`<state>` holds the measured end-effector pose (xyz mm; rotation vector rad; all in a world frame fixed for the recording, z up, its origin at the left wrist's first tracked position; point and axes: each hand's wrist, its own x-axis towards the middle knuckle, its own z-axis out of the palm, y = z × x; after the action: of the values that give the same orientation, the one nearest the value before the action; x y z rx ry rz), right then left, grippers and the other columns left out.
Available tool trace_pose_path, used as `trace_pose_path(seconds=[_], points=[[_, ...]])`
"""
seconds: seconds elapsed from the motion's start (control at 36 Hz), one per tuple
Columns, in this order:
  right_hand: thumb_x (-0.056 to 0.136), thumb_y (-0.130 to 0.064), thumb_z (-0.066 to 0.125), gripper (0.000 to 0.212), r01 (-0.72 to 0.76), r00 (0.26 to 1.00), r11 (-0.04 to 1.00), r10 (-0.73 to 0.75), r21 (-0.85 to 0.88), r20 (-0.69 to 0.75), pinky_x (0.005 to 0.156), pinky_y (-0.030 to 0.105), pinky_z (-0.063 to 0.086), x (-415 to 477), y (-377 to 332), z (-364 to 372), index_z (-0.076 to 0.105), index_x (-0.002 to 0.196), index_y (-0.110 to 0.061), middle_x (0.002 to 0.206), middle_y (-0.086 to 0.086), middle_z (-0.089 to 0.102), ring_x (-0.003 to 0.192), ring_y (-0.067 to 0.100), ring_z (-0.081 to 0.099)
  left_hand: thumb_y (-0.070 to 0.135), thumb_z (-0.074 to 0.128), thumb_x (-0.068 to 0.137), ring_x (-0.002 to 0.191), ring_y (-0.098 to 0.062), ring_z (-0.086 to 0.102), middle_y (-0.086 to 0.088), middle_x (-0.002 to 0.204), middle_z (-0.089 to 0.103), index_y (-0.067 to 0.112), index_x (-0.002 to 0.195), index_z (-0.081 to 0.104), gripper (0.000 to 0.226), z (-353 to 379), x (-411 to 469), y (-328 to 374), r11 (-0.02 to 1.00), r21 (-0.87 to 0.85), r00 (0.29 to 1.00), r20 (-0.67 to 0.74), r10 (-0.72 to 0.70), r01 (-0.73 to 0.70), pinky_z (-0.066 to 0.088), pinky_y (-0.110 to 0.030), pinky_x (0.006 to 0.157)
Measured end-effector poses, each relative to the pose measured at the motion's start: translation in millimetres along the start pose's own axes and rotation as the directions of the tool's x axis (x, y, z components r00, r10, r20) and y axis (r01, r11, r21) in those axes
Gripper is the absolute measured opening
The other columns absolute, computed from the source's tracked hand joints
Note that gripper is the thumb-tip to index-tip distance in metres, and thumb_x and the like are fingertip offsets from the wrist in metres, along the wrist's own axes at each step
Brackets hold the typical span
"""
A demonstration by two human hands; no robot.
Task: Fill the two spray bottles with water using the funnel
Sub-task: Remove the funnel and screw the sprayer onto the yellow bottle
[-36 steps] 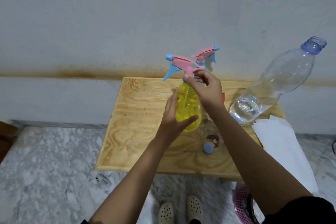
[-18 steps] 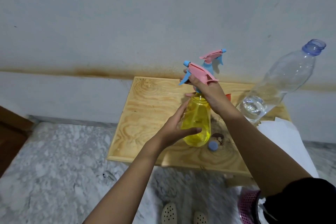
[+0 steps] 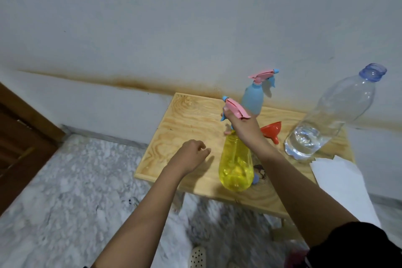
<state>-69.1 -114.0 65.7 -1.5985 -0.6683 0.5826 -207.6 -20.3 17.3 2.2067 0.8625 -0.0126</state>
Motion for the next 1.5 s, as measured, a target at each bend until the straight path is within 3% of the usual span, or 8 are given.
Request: trace_pose_path(seconds=[0.17, 0.28, 0.64, 0.78, 1.03, 1.17, 1.36, 1.5], points=[[0.093, -0.025, 0.053, 0.013, -0.143, 0.988, 0.978, 0.15, -0.152, 0.038, 0.049, 0.011, 0.044, -12, 29, 6, 0.058, 0.093, -0.012, 0.086, 0.009, 0.059, 0.069, 0.013, 0.052, 0.023, 0.045, 0.093, 0.099, -0.036, 0.059, -0.021, 0.112, 0.058, -0.004, 0.105, 0.059, 0.033, 4, 4, -19, 0.915, 0.333, 0.957, 0.096, -0.272, 0.227, 0.042, -0.033, 0.068], [0.085, -0.016, 0.051, 0.025, -0.274, 0.959, 0.937, 0.284, -0.215, 0.015, 0.063, 0.046, 0.046, -15, 48, 14, 0.053, 0.096, 0.007, 0.078, 0.01, 0.049, 0.069, 0.021, 0.044, 0.018, 0.043, 0.092, 0.102, -0.034, 0.06, -0.02, 0.113, 0.059, -0.006, 0.107, 0.057, 0.031, 7, 7, -22, 0.88, 0.387, 0.938, 0.095, -0.334, 0.274, 0.05, -0.039, 0.08], [0.082, -0.012, 0.046, 0.007, -0.41, 0.908, 0.88, 0.42, -0.24, -0.009, 0.058, 0.029, 0.034, -13, 66, 38, 0.05, 0.078, -0.015, 0.077, 0.007, 0.05, 0.066, 0.021, 0.045, 0.025, 0.046, 0.096, 0.1, -0.031, 0.059, -0.017, 0.113, 0.059, -0.003, 0.105, 0.058, 0.032, 11, 17, -42, 0.867, 0.383, 0.912, 0.129, -0.391, 0.317, 0.042, -0.033, 0.07], [0.084, -0.005, 0.048, 0.03, -0.414, 0.906, 0.884, 0.423, -0.216, -0.006, 0.052, 0.027, 0.026, -11, 65, 43, 0.038, 0.063, -0.025, 0.069, -0.001, 0.041, 0.059, 0.014, 0.036, 0.025, 0.047, 0.095, 0.099, -0.031, 0.059, -0.016, 0.112, 0.059, -0.002, 0.104, 0.058, 0.03, 9, 18, -46, 0.869, 0.377, 0.91, 0.135, -0.393, 0.32, 0.041, -0.031, 0.07], [0.081, -0.007, 0.046, 0.017, -0.449, 0.892, 0.876, 0.452, -0.175, -0.025, 0.081, 0.047, 0.053, -8, 68, 50, 0.05, 0.095, -0.016, 0.087, 0.003, 0.051, 0.081, 0.024, 0.05, 0.027, 0.049, 0.094, 0.1, -0.029, 0.059, -0.014, 0.111, 0.06, 0.001, 0.101, 0.058, 0.028, 6, 21, -50, 0.879, 0.374, 0.917, 0.144, -0.372, 0.298, 0.041, -0.03, 0.07], [0.083, -0.006, 0.049, 0.013, -0.397, 0.916, 0.899, 0.399, -0.183, -0.03, 0.06, 0.025, 0.036, -6, 67, 52, 0.047, 0.092, -0.015, 0.082, -0.003, 0.047, 0.068, 0.009, 0.044, 0.026, 0.049, 0.094, 0.101, -0.03, 0.058, -0.015, 0.112, 0.059, 0.0, 0.104, 0.058, 0.03, 5, 21, -51, 0.877, 0.383, 0.92, 0.142, -0.366, 0.29, 0.041, -0.03, 0.07], [0.085, -0.006, 0.046, 0.011, -0.396, 0.917, 0.897, 0.399, -0.197, -0.027, 0.053, 0.024, 0.038, -6, 65, 53, 0.047, 0.093, -0.014, 0.087, 0.003, 0.049, 0.074, 0.018, 0.048, 0.027, 0.049, 0.093, 0.102, -0.03, 0.058, -0.015, 0.114, 0.059, 0.001, 0.105, 0.057, 0.029, 5, 21, -52, 0.877, 0.387, 0.921, 0.146, -0.362, 0.284, 0.041, -0.031, 0.071], [0.084, -0.012, 0.046, 0.01, -0.404, 0.915, 0.898, 0.396, -0.174, -0.083, 0.075, 0.049, 0.056, -8, 66, 55, 0.051, 0.092, -0.015, 0.092, 0.006, 0.054, 0.08, 0.026, 0.055, 0.027, 0.049, 0.093, 0.104, -0.029, 0.057, -0.015, 0.115, 0.058, 0.001, 0.107, 0.057, 0.031, 4, 19, -52, 0.883, 0.38, 0.922, 0.154, -0.354, 0.275, 0.041, -0.03, 0.072]])
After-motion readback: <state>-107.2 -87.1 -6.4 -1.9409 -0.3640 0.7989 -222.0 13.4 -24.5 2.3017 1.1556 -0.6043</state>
